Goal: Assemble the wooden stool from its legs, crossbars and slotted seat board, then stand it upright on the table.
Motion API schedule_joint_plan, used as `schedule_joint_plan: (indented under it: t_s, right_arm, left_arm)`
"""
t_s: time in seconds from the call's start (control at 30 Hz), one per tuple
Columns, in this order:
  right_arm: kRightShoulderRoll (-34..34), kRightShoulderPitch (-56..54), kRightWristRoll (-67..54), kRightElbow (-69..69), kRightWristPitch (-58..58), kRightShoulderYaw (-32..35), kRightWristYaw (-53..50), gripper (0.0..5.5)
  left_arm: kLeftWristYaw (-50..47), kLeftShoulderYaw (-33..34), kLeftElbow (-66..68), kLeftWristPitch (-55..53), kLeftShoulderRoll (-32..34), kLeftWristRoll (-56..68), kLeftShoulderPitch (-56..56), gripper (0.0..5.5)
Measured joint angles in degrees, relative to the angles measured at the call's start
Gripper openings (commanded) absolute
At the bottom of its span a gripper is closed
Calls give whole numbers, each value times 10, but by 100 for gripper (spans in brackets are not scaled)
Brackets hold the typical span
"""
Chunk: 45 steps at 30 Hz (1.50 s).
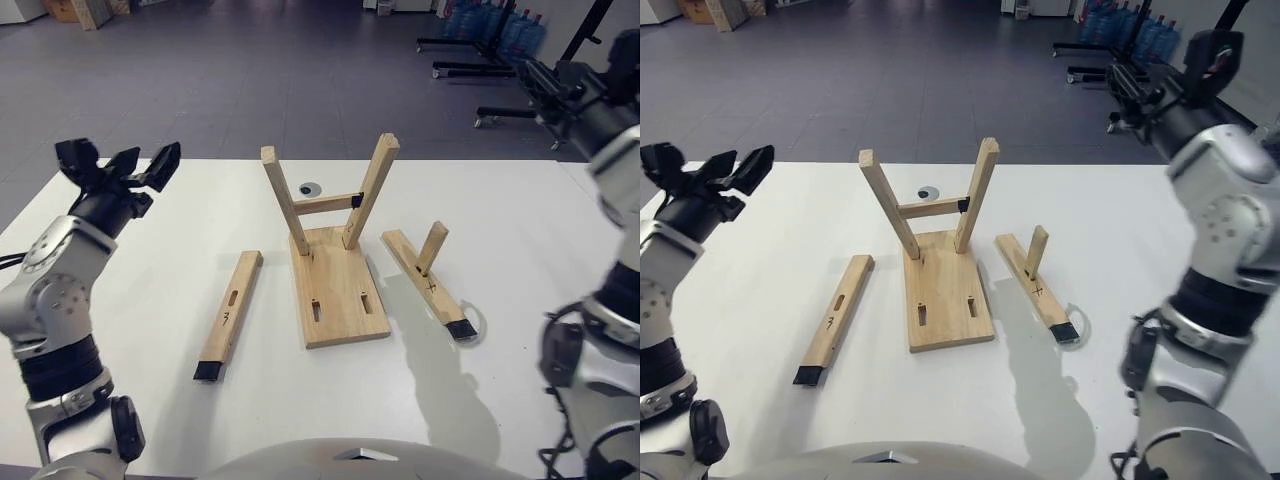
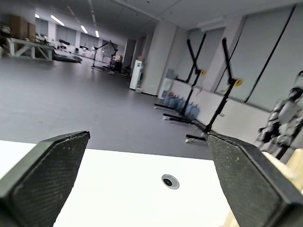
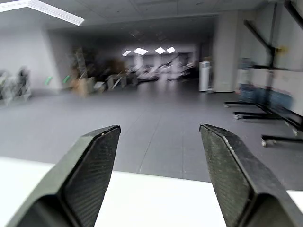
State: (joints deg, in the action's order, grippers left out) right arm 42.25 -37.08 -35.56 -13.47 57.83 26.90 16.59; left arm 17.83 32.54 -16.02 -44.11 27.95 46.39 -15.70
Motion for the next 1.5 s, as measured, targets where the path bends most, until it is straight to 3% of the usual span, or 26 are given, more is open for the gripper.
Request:
schedule_joint_plan:
  t_s: [0.13,0.23,0.4,0.6,0.7,0.83,1.3,1.5]
  right_arm:
    - [103,238,-44,-6,54,27,202,386]
    - [108,396,-37,-15,42,13,267,448]
    - [10,473,-8,-57,8,-61,211,538]
    - [-88,466,59,-49,-61,-143,121,538]
    - [-105,447,98,-25,-97,-180,102,538]
    - [-114,425,150,22,-157,-217,87,465]
    - [-82,444,176,31,-207,-239,137,220]
    - [-76,444,188,43,-231,-250,139,205]
  left_arm:
    - [23,102,-19,-34,18,79,107,452]
    - [34,116,-27,-39,29,84,161,452]
    - [35,82,-39,-32,32,79,168,452]
    - [28,50,-38,-21,32,70,164,452]
    - [26,37,-31,-14,32,67,150,452]
    - [24,19,-14,-5,33,56,135,452]
    - [12,21,8,-3,33,74,103,452]
    - [3,20,9,-19,32,107,98,452]
